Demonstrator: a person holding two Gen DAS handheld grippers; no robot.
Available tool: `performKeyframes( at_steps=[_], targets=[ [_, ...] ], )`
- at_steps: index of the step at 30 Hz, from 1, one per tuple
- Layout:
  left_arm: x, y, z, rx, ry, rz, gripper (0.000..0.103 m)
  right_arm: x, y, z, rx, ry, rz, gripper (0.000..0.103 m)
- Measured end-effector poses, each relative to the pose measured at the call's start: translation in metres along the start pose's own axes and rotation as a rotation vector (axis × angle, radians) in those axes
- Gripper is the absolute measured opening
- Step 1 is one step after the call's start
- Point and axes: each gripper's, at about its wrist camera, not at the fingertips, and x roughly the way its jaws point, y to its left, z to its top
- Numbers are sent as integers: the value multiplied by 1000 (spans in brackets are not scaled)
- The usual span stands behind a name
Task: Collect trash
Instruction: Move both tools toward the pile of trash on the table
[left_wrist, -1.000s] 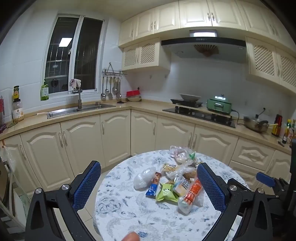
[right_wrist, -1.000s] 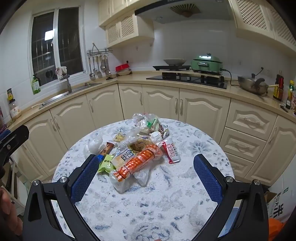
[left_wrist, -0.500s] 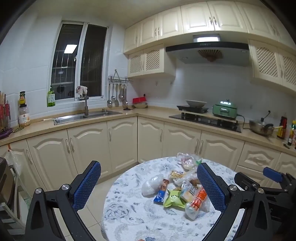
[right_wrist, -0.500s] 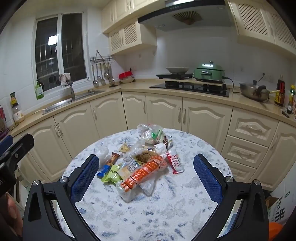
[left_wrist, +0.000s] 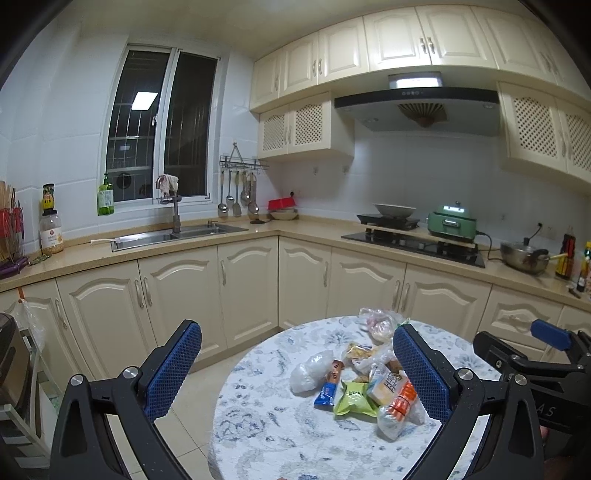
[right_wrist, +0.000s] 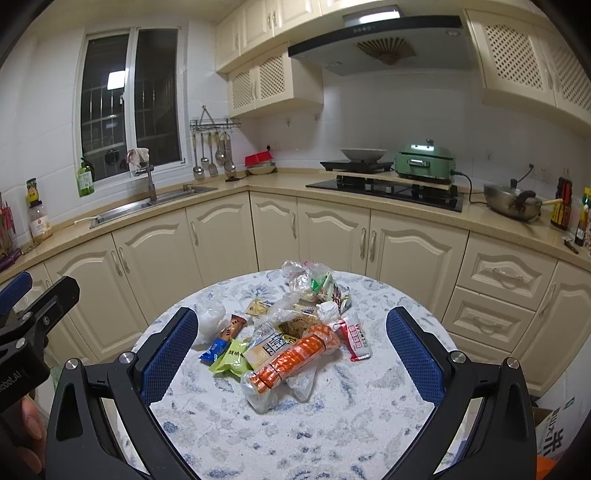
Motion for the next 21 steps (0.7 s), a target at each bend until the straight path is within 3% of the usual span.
performKeyframes(
  at_steps=[7,21],
  targets=[
    [3,4,-1,-10,1,-12,102,1,3,3,-14,13,22,103],
    [40,17,4,-28,40,-38,102,28,-3,8,-4,61,-19,103]
  ],
)
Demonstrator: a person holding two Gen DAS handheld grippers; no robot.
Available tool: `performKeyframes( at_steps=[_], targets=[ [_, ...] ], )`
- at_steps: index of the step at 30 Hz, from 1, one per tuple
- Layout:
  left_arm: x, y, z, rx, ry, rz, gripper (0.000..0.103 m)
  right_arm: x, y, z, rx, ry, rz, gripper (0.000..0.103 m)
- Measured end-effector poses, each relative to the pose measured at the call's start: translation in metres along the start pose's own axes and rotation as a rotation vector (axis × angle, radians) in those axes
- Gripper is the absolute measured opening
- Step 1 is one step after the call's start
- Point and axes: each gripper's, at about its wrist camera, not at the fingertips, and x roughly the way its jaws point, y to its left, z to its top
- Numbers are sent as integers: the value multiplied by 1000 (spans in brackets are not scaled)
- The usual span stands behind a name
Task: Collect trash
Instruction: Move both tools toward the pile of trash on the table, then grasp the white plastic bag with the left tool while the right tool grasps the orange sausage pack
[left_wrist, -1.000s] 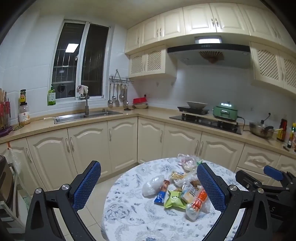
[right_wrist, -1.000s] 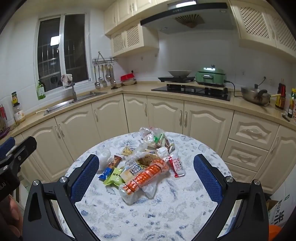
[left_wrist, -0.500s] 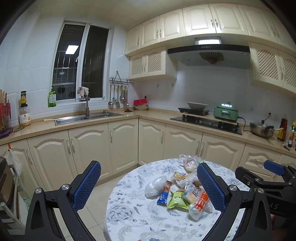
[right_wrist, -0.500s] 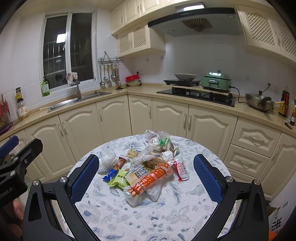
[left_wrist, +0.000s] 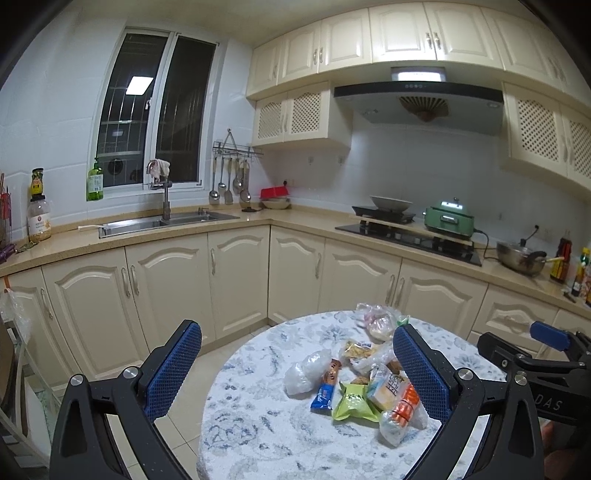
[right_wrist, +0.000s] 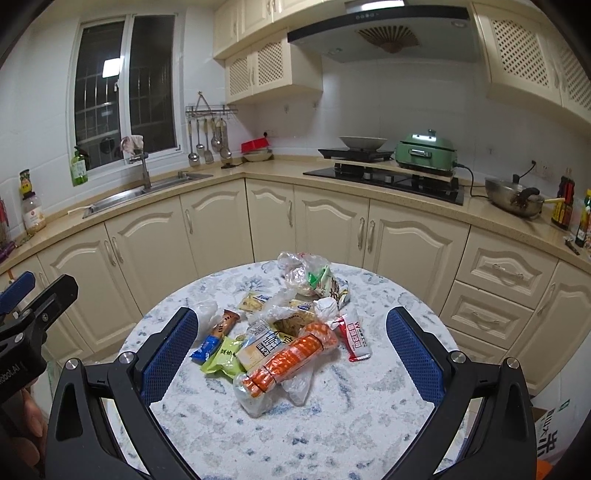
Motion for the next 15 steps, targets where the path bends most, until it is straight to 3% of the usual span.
performKeyframes(
  at_steps=[9,15],
  targets=[
    [42,1,-7,21,51,-5,102,32,-4,-4,3,60,-3,103],
    [80,4,-17,28,121,-3,102,71,-11,-19,25,159,13,101]
  ],
)
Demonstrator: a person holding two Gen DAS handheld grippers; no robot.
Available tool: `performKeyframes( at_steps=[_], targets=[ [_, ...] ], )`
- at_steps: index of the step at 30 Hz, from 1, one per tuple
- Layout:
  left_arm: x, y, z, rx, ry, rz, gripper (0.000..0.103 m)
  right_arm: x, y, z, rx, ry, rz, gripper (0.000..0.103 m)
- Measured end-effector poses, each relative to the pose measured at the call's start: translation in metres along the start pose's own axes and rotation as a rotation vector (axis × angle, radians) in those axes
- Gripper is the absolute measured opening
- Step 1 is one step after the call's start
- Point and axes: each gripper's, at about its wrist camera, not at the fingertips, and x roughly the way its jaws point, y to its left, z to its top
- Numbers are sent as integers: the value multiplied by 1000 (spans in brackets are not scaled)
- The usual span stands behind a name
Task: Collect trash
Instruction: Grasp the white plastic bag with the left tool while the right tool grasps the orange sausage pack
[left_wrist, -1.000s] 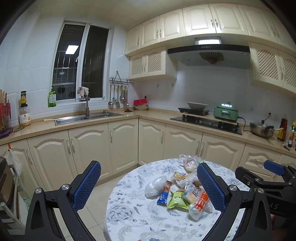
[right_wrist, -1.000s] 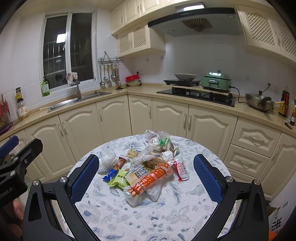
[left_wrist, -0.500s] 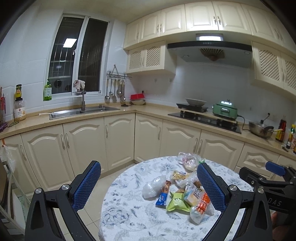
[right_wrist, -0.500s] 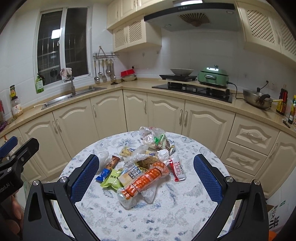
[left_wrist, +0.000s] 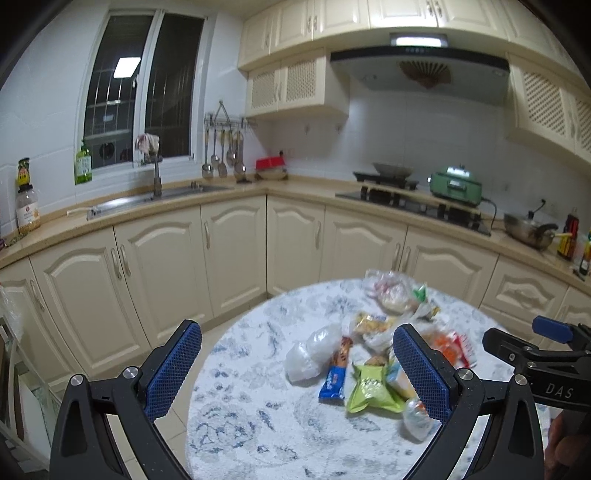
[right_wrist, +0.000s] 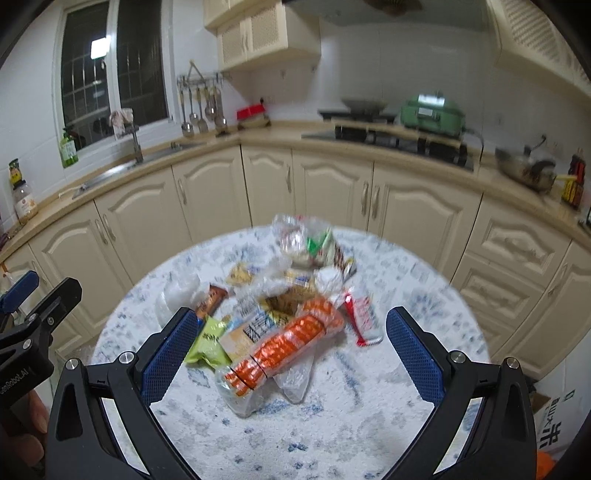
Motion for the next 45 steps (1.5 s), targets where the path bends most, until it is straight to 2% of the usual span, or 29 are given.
performKeyframes(
  at_steps=[3,6,16,18,20,21,25,26,28,29,31,32,34,37,45],
  targets=[
    [23,4,-3,2,51,2,102,26,-4,-7,23,70,24,94],
    [43,6,-2,5,91,7,102,51,-7,-14,51,135,56,91],
    [113,4,3,70,156,24,102,116,-15,-25,147,282,110,77],
    [132,0,7,103,173,30,102,122,-17,-25,154,285,130,76],
    [154,-6,9,144,199,33,102,123,-20,-24,156,277,143,69],
    [164,-8,9,158,216,27,102,122,-21,-23,152,271,146,61],
    [205,-7,8,175,296,-46,102,120,-33,-25,169,284,177,54],
    [213,-4,8,164,315,-73,100,119,-34,-26,172,286,178,54],
    [227,3,8,127,365,-130,80,120,-33,-26,172,287,180,54],
    [232,7,9,113,381,-141,61,121,-30,-26,163,282,176,54],
    [236,15,11,86,390,-174,50,120,-28,-25,155,274,176,51],
    [236,17,12,100,389,-166,43,118,-29,-25,156,269,184,49],
    [234,19,10,119,375,-156,42,113,-29,-28,153,263,201,42],
    [228,25,9,96,357,-175,40,106,-32,-33,163,257,216,36],
    [189,25,-2,84,302,-143,39,87,-36,-45,175,251,217,31]
  ],
)
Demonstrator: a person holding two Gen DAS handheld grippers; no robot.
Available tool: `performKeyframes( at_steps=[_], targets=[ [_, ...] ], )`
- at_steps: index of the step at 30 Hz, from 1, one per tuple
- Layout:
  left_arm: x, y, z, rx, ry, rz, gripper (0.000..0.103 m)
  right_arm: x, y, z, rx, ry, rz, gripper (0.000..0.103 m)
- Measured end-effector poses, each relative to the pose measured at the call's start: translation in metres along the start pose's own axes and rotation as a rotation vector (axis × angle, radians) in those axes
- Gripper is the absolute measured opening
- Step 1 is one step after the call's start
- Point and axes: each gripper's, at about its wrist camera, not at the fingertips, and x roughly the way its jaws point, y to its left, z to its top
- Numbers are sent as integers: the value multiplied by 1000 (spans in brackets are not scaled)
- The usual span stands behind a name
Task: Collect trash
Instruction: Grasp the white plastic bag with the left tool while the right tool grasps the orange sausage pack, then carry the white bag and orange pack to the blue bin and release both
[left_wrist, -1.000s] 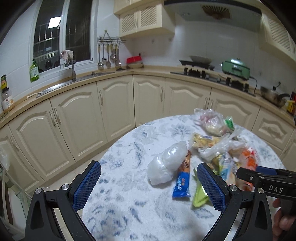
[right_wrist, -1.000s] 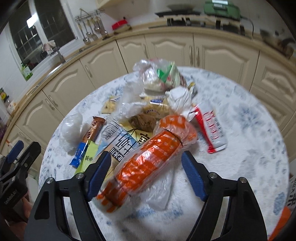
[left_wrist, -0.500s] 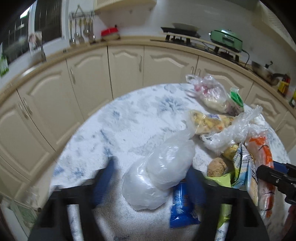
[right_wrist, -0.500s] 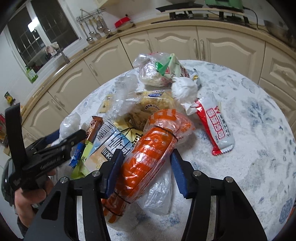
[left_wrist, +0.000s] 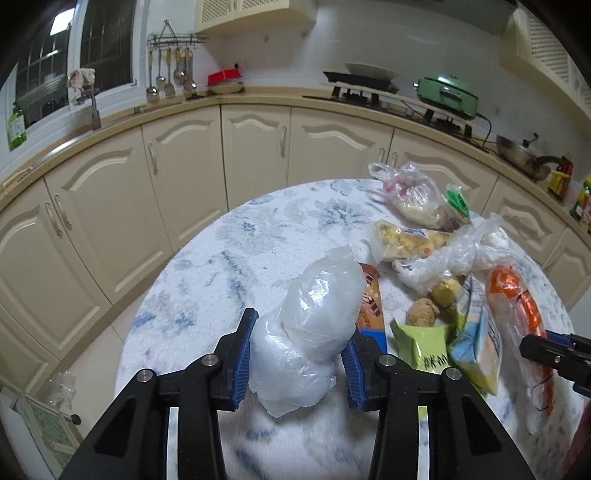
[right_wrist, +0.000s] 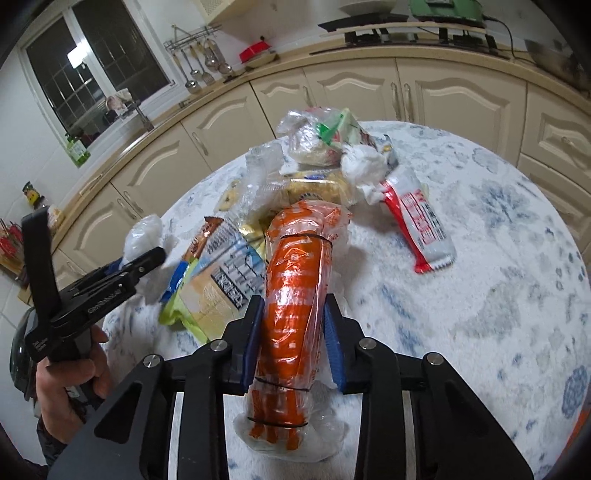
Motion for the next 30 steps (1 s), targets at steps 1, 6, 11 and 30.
performKeyframes(
  at_steps=[1,6,11,30],
  targets=[
    [-4,-2,-3,1,-7,7,39,-1,-1,-2,9,2,-10,33],
    [-25,-20,-16,8,-24,16,39,11,-3,4,-15,7,-54,33],
    [-53,-29,-27,2,-57,15,39,-11,-16,0,29,-45,29,29],
    [-139,-150,-29,99,-194,-185,39,-138,-73,-10,107,-273,120,29]
  ],
)
